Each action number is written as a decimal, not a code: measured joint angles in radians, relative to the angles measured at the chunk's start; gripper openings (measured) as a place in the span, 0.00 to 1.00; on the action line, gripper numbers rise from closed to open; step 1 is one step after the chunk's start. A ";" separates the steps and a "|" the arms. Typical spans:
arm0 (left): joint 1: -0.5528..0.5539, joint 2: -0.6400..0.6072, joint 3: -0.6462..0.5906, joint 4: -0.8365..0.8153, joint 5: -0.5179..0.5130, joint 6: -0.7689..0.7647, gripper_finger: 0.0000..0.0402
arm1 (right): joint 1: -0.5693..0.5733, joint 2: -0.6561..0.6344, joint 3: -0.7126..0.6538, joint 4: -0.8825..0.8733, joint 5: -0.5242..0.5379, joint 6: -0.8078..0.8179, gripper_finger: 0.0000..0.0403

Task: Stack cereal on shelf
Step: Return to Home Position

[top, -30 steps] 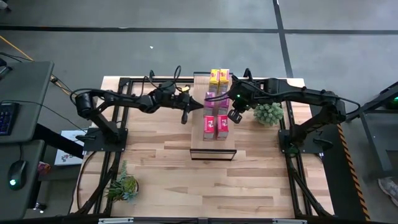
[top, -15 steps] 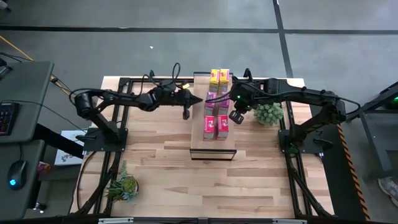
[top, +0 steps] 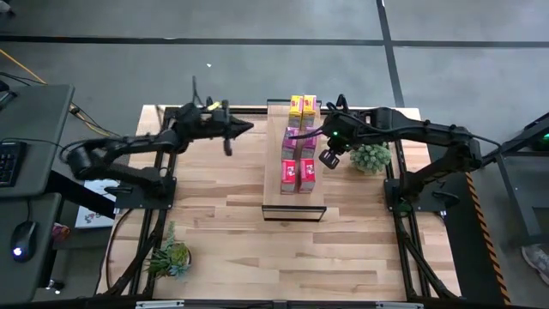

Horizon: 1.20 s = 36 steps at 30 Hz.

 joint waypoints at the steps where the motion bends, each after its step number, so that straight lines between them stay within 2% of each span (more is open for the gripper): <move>1: -0.018 -0.049 -0.008 -0.023 -0.001 -0.008 0.00 | 0.006 -0.010 0.000 0.010 0.013 0.000 0.00; 4: -0.111 -0.187 -0.011 -0.123 0.000 0.034 0.00 | 0.027 -0.042 0.000 0.044 0.049 -0.010 0.00; 10: -0.309 -0.402 -0.055 -0.467 -0.039 0.110 0.00 | 0.064 -0.098 0.000 0.084 0.080 -0.017 0.00; 12: -0.368 -0.483 -0.119 -0.508 -0.082 0.106 0.00 | 0.082 -0.111 0.000 0.084 0.119 -0.025 0.00; 15: -0.439 -0.619 -0.249 -0.441 -0.184 0.092 0.00 | 0.104 -0.126 0.000 0.085 0.150 -0.035 0.00; 17: -0.453 -0.704 -0.325 -0.395 -0.232 0.061 0.00 | 0.116 -0.131 0.000 0.085 0.149 -0.036 0.00; 21: -0.454 -0.874 -0.416 -0.424 -0.239 0.001 0.00 | 0.133 -0.132 0.000 0.079 0.148 -0.037 0.00; 25: -0.458 -1.028 -0.441 -0.546 -0.248 -0.034 0.00 | 0.137 -0.133 0.000 0.078 0.148 -0.036 0.00; 28: -0.471 -1.126 -0.442 -0.672 -0.295 -0.037 0.00 | 0.137 -0.134 0.000 0.077 0.141 -0.020 0.00; 31: -0.491 -1.203 -0.451 -0.749 -0.325 -0.040 0.00 | 0.137 -0.137 0.000 0.069 0.121 -0.006 0.00; 33: -0.505 -1.250 -0.500 -0.713 -0.325 -0.072 0.00 | 0.137 -0.137 0.000 0.068 0.112 0.010 0.00; 36: -0.534 -1.242 -0.522 -0.725 -0.340 -0.104 0.00 | 0.142 -0.138 0.000 0.066 0.098 0.023 0.00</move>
